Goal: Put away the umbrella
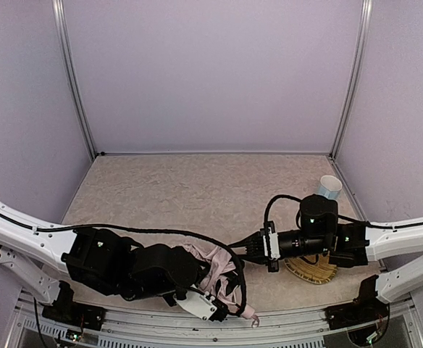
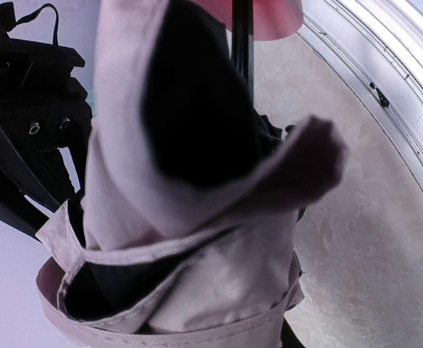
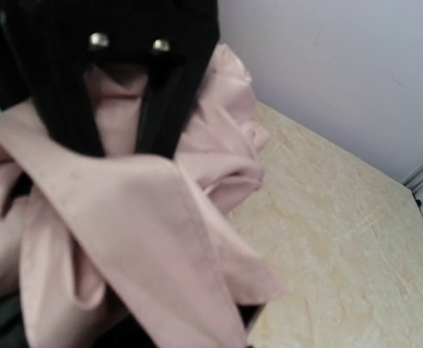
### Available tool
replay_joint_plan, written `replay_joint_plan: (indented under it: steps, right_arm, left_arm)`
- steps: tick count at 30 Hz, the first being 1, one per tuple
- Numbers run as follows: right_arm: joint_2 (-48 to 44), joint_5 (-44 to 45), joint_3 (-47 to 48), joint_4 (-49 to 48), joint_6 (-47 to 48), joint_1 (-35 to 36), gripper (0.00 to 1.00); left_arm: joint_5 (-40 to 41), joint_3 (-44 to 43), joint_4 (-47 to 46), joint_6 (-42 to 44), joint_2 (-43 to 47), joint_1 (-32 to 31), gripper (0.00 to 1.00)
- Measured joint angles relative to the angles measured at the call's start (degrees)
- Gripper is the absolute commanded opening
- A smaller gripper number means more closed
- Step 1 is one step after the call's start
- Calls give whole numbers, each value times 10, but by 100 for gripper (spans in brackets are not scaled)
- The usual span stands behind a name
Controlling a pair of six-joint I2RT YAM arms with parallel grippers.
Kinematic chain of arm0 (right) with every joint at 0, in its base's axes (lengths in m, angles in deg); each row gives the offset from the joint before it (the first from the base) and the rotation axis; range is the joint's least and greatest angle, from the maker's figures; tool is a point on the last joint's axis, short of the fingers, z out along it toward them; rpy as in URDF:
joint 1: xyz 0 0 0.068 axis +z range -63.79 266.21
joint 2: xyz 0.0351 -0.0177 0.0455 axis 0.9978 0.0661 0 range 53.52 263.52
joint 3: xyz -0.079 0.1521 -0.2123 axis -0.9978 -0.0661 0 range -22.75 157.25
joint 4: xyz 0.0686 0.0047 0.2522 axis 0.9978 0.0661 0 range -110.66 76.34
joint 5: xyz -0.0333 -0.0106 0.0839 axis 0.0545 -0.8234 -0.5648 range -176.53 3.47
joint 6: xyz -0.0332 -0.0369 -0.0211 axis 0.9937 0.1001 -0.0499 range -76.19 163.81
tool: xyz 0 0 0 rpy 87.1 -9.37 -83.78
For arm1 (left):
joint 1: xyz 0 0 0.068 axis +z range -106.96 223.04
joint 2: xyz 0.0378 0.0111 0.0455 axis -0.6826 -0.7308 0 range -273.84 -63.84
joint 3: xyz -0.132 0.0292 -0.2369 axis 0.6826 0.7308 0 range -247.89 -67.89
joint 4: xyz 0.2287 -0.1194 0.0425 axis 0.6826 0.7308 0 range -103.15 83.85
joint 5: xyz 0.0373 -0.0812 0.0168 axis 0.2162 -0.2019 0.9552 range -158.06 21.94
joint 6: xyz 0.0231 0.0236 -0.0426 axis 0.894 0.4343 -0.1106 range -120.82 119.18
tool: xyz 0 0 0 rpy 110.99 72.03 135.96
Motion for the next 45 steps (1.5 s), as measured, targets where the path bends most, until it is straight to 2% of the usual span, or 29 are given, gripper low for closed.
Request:
replay_joint_plan:
  steps: [5,12,17,22,28,36,45]
  right_arm:
    - [15,-5,0,-15,-12,0,1]
    - [24,17,0,-37,-47,-3,0]
    - [55,13,0,-62,-92,-43,0]
    - [99,-37,9,-102,-138,-82,0]
    - [143,-87,41,-152,-186,-93,0]
    - [174,-131,55,-164,-255,-105,0]
    - [205,-139,76,-179,-320,-114,0]
  left_arm:
    - [-3,0,-1,-4,0,0,0]
    - [-23,0,-3,-17,1,3,0]
    - [-64,0,-6,-59,3,30,0]
    - [-168,22,-80,-137,50,100,0]
    - [-309,140,-240,-291,160,197,0]
    - [-316,177,-330,-460,163,256,0]
    - [-341,213,-381,-574,163,322,0]
